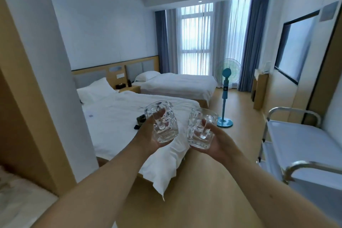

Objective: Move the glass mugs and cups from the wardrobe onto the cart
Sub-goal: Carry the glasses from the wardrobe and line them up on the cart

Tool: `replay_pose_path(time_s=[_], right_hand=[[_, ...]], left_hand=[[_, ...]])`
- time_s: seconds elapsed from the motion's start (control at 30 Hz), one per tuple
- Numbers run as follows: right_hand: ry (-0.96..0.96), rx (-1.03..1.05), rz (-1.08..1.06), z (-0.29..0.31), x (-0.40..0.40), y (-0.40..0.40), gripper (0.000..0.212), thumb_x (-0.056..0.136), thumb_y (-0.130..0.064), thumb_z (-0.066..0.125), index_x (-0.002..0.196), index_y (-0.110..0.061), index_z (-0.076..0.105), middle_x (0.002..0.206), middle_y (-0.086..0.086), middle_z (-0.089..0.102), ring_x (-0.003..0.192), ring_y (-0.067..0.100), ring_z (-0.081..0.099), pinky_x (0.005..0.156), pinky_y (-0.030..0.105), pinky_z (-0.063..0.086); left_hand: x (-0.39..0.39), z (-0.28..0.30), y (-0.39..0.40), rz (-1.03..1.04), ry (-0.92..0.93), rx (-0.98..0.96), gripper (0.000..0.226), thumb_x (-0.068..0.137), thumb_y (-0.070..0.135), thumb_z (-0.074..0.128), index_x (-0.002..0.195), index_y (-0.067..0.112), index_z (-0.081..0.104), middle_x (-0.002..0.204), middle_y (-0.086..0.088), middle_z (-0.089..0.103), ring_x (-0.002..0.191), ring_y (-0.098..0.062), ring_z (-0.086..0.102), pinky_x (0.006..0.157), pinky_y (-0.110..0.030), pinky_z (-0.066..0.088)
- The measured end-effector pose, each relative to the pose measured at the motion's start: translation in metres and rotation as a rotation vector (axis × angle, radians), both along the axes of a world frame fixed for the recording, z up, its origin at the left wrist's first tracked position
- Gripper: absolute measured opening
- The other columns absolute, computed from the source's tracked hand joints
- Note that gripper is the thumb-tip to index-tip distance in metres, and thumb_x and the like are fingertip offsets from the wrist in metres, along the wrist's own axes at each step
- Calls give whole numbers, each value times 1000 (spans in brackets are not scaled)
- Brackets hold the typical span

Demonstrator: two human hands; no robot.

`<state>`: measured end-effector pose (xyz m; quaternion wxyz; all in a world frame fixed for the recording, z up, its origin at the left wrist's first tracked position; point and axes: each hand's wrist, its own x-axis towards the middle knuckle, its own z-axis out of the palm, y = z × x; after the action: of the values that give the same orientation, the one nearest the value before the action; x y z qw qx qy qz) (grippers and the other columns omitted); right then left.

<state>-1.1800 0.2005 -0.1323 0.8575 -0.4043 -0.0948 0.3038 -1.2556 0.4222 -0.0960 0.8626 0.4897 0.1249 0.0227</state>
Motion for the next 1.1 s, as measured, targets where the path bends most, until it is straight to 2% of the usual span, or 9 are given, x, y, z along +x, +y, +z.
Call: replay_pose_path(time_s=[0.07, 0.13, 0.27, 0.33, 0.5, 0.8, 0.9, 1.0, 1.1], right_hand=[[-1, -28, -38, -6, 15, -17, 72, 72, -21, 86, 138, -10, 58, 136, 21, 61, 127, 40, 57, 107, 63, 42], [6, -66, -83, -10, 27, -30, 82, 60, -22, 94, 135, -11, 62, 133, 20, 64, 125, 40, 60, 105, 62, 44], [37, -92, -156, -24, 60, -46, 36, 81, -21, 77, 115, -13, 74, 111, 15, 73, 94, 33, 73, 78, 52, 60], [43, -127, -215, -27, 71, -51, 34, 82, -21, 76, 115, -14, 73, 104, 13, 74, 90, 32, 74, 73, 49, 60], [-18, -216, -350, -31, 114, -60, 52, 79, -24, 78, 128, -16, 64, 104, 8, 74, 96, 31, 73, 77, 48, 59], [28, -199, -595, -21, 200, -49, 18, 85, -23, 74, 101, -16, 71, 101, 9, 71, 102, 36, 68, 93, 56, 54], [40, -162, -634, -23, 219, -41, 12, 81, -23, 75, 91, -18, 74, 101, 10, 72, 97, 34, 70, 90, 54, 56], [65, -141, -656, -33, 237, -37, 17, 87, -21, 72, 103, -17, 71, 116, 12, 68, 115, 38, 64, 95, 57, 54], [121, -122, -656, -42, 255, -37, 8, 89, -19, 73, 96, -18, 74, 121, 10, 65, 129, 37, 57, 95, 58, 53]], left_hand=[[22, -6, -19, -41, 27, 33, 33, 71, 34, 84, 96, 12, 83, 104, -11, 76, 88, -30, 75, 91, -50, 58], [43, -13, -33, -24, 59, 99, 47, 67, 33, 88, 107, 13, 78, 112, -12, 75, 95, -32, 75, 92, -52, 57], [88, -24, -49, -89, 59, 198, 85, 50, 37, 97, 127, 16, 67, 123, -14, 71, 106, -36, 72, 94, -53, 57], [109, -26, -55, -132, 52, 196, 93, 46, 37, 98, 130, 14, 65, 125, -15, 70, 108, -36, 70, 93, -52, 57], [181, -35, -60, -243, 20, 160, 88, 55, 32, 93, 134, 9, 62, 131, -19, 65, 116, -38, 65, 100, -53, 53], [321, -39, -46, -500, 27, 176, 72, 71, 31, 88, 134, 10, 62, 139, -21, 59, 112, -37, 63, 103, -54, 50], [358, -42, -40, -568, 50, 164, 82, 63, 31, 91, 136, 9, 60, 136, -19, 62, 110, -36, 64, 102, -53, 51], [391, -48, -38, -620, 63, 140, 93, 58, 30, 92, 140, 6, 56, 126, -17, 62, 109, -36, 60, 109, -56, 45], [418, -55, -41, -670, 70, 159, 84, 64, 29, 90, 138, 7, 58, 121, -13, 63, 105, -34, 62, 108, -56, 46]])
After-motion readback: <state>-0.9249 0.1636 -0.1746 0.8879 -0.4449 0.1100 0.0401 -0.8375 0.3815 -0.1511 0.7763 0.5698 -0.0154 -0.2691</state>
